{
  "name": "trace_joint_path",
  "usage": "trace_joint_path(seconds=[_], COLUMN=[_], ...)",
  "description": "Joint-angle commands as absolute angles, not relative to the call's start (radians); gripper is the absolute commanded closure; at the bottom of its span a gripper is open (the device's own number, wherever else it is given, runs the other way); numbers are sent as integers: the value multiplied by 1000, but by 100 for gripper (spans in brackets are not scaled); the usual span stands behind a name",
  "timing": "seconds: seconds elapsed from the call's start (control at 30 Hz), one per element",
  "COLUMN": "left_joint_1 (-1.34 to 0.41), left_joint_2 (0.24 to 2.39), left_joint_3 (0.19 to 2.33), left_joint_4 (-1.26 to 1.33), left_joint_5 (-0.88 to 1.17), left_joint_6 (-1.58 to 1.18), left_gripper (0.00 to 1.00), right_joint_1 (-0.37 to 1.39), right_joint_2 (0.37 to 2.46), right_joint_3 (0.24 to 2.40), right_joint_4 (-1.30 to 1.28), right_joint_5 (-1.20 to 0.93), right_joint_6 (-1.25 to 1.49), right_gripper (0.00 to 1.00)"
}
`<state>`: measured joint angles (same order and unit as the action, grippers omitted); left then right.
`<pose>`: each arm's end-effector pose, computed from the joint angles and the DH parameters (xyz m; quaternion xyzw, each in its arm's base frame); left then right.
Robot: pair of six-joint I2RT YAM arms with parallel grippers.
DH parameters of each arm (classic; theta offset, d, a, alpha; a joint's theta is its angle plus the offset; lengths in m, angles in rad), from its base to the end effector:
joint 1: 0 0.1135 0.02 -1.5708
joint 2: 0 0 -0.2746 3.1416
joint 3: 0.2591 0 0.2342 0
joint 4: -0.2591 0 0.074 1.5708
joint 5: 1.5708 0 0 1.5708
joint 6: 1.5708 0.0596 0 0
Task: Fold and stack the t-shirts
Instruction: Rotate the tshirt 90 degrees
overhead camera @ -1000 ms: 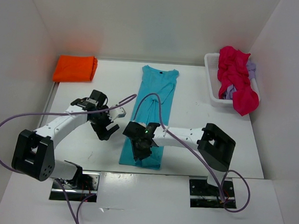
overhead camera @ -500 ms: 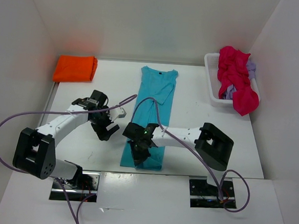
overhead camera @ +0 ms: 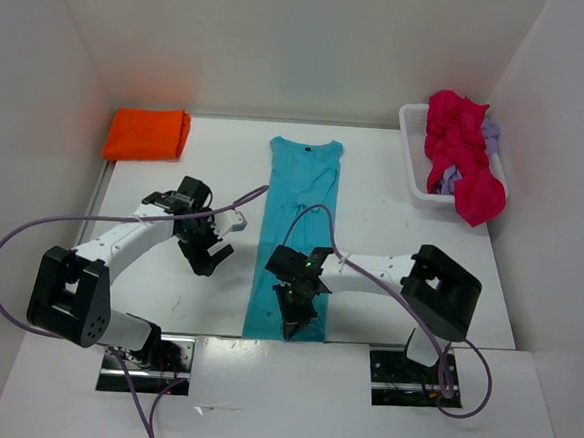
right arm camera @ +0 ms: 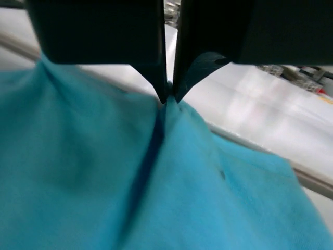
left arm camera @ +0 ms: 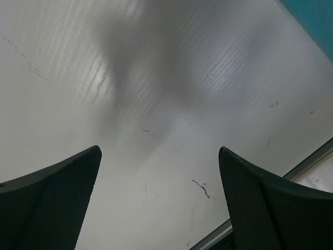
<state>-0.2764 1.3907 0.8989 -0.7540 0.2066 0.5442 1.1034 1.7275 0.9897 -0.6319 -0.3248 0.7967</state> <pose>0.2285 -0.0775 0.2042 0.4068 0.8934 -0.0794 0.1731 0.1167 0.2735 0.1490 0.1660 -0.9679 -0.1741 0.0732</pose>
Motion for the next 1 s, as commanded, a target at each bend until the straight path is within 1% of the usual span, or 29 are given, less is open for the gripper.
trace_joint_path(seconds=[0.0,0.07,0.13,0.17,0.2,0.27,0.43,0.57,0.6,0.7,0.73,0.83,0.97], left_joint_1=[-273,-273,-273,-273,-273,-273,-273,-293,-293,-293,-293,-302,-311], left_joint_2=[1394,1394,1394,1394,1394,1404,1404,1394,1394,1394,1394,1394,1394], left_joint_3=[908,908,908,917,917,917,928,939,948,948,948,948,948], left_joint_4=[-749,-749,-749,-749,-749,-749,-759,-769,-769,-769,-769,-769,-769], left_joint_5=[227,227,227,227,227,236,236,224,224,224,238,249,258], left_joint_6=[543,543,543,543,543,543,561,571,571,558,549,529,518], left_gripper=[0,0,0,0,0,0,0,0,0,0,0,0,0], right_joint_1=[1085,1085,1085,1085,1085,1085,1085,1010,991,927,917,908,899], right_joint_2=[1596,1562,1562,1562,1562,1562,1514,1476,1502,1577,1639,1765,1833], right_joint_3=[954,928,919,907,896,896,928,979,991,1061,1104,1176,1187], right_joint_4=[-626,-626,-626,-636,-637,-637,-687,-635,-615,-592,-592,-594,-603], right_joint_5=[-319,-328,-318,-318,-318,-318,-253,-192,-180,-160,-160,-160,-160], right_joint_6=[883,908,934,934,934,934,934,934,934,875,859,821,805], right_gripper=[86,80,79,76,76,71,71,71,71,76,78,78,78])
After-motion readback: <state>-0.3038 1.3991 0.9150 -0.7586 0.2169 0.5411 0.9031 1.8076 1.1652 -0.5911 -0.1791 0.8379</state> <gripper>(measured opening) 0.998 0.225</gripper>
